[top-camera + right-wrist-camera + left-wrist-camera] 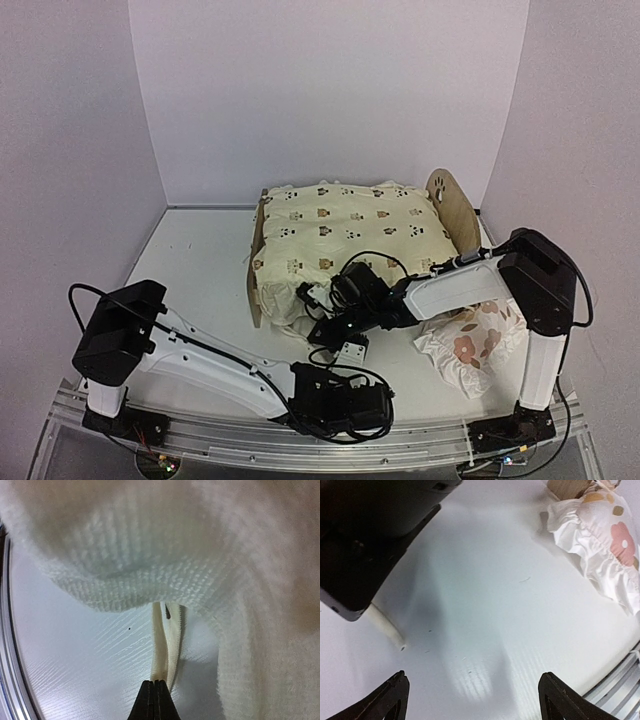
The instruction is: Set up the pet bed
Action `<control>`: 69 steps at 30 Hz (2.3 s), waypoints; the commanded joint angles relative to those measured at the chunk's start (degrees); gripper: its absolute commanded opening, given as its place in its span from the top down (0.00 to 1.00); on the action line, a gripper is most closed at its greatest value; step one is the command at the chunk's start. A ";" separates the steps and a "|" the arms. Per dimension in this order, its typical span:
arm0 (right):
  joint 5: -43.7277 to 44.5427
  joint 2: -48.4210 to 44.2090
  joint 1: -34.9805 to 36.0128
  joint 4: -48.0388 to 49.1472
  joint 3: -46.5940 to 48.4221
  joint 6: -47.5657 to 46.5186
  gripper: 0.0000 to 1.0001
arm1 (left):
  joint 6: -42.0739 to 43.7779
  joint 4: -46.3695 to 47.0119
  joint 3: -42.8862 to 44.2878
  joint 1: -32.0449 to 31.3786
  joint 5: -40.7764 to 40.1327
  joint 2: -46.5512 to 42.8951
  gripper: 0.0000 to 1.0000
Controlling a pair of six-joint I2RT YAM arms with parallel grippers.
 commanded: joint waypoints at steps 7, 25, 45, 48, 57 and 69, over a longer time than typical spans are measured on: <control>1.56 -1.42 -0.04 -1.03 3.08 4.12 1.00 | -9.68 -18.71 10.01 0.38 -4.80 7.10 0.10; -0.13 -1.58 -0.08 -1.03 2.52 5.24 1.00 | -9.77 -15.54 7.00 3.51 -1.91 8.74 0.34; -0.14 -2.56 -0.03 -2.04 2.92 5.78 1.00 | -14.42 -17.61 0.82 3.93 -3.09 5.01 0.31; -0.21 -2.55 -0.08 -2.18 3.28 6.09 1.00 | -13.90 -18.19 1.96 4.76 -2.72 5.50 0.32; -1.50 -2.14 -0.08 -2.37 3.77 7.19 1.00 | -13.77 -18.31 2.95 5.49 -3.66 6.66 0.47; -0.91 -2.43 -0.01 -3.20 3.54 7.78 1.00 | -14.23 -19.25 0.14 5.97 -3.66 4.62 1.00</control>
